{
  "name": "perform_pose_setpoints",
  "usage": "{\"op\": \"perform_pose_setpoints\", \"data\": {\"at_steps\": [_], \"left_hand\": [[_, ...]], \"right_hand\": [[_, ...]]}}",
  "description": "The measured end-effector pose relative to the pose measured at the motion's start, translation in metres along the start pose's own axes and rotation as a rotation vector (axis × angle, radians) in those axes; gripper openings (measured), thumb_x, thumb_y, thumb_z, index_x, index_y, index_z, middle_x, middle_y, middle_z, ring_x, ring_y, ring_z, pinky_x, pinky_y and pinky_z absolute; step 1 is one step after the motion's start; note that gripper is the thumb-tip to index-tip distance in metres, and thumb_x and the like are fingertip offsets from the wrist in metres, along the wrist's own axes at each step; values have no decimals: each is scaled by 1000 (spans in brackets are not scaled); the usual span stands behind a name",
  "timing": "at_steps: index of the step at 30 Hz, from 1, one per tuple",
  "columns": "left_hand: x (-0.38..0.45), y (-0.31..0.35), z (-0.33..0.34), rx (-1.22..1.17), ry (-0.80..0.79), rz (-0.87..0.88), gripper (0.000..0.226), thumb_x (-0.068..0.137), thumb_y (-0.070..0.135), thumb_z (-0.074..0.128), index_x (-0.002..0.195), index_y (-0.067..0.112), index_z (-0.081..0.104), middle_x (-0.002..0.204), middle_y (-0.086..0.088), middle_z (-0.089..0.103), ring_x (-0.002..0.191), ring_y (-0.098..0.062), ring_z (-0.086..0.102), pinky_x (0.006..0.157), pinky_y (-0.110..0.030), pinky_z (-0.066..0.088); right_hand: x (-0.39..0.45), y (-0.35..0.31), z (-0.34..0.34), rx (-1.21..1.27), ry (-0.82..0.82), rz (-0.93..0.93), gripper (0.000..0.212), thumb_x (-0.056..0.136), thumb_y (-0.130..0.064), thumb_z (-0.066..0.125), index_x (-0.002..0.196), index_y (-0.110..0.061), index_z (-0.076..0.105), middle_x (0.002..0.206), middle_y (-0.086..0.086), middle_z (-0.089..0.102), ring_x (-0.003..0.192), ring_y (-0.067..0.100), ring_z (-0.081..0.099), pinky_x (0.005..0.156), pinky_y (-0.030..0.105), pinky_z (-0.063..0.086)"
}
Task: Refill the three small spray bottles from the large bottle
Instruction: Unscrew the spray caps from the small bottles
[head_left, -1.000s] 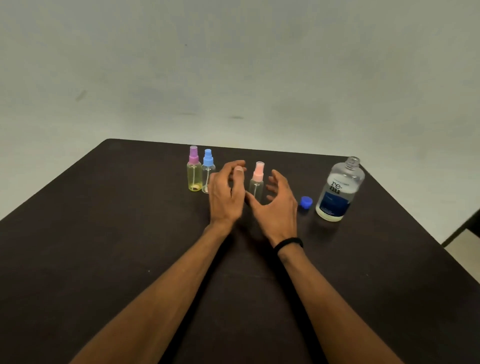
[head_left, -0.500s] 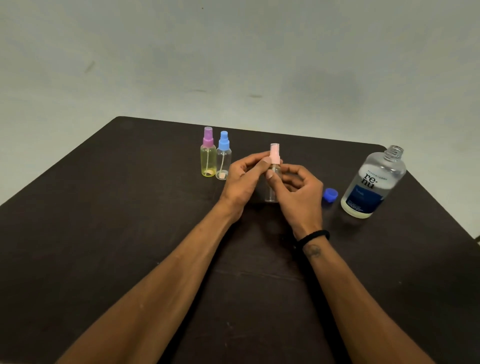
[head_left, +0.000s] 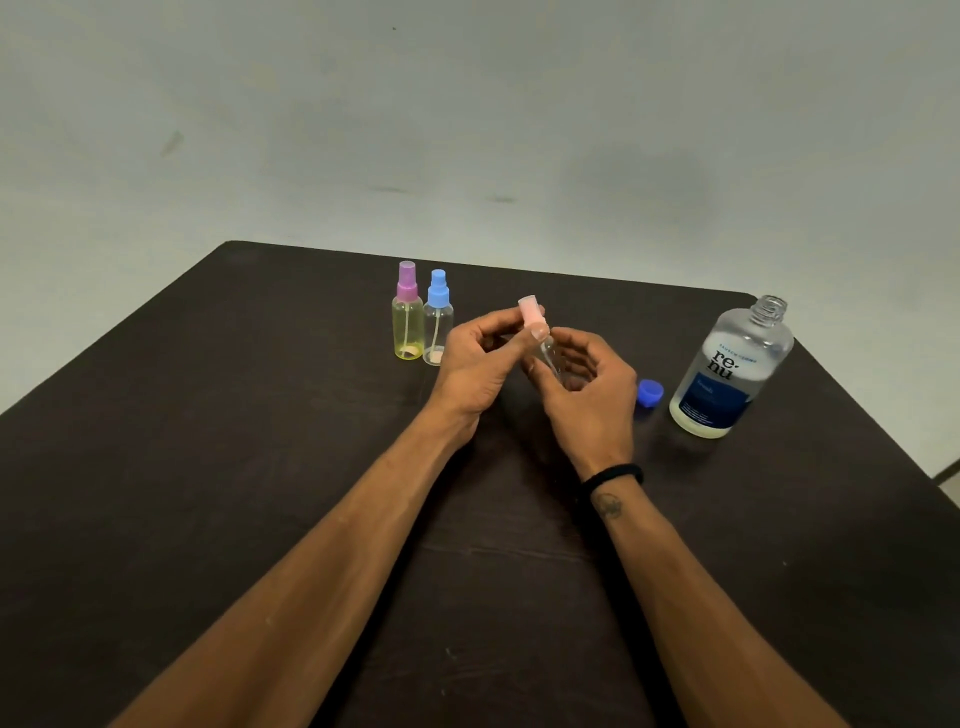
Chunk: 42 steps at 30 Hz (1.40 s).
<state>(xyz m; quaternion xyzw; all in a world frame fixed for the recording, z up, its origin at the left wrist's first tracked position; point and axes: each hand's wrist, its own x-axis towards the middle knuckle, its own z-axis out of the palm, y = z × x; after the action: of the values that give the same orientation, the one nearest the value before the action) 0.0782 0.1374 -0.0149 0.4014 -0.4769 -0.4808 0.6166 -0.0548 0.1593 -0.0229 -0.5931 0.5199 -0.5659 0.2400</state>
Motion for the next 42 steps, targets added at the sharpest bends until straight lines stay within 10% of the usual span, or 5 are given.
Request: {"op": "perform_pose_setpoints", "data": {"at_steps": [17, 42], "left_hand": [[-10, 6, 5, 157, 174, 182, 32, 78, 24, 93, 96, 13, 68, 86, 10, 69, 76, 4, 64, 73, -18, 55], [-11, 26, 0, 236, 96, 287, 22, 87, 28, 86, 102, 23, 71, 111, 8, 77, 110, -15, 71, 101, -52, 56]], "right_hand": [[-3, -2, 0, -73, -31, -57, 43, 85, -15, 89, 122, -21, 68, 117, -7, 71, 109, 4, 67, 86, -1, 46], [2, 2, -1, -44, -3, 12, 44, 84, -13, 89, 121, -22, 67, 113, -13, 68, 108, 1, 66, 85, -1, 47]]}}
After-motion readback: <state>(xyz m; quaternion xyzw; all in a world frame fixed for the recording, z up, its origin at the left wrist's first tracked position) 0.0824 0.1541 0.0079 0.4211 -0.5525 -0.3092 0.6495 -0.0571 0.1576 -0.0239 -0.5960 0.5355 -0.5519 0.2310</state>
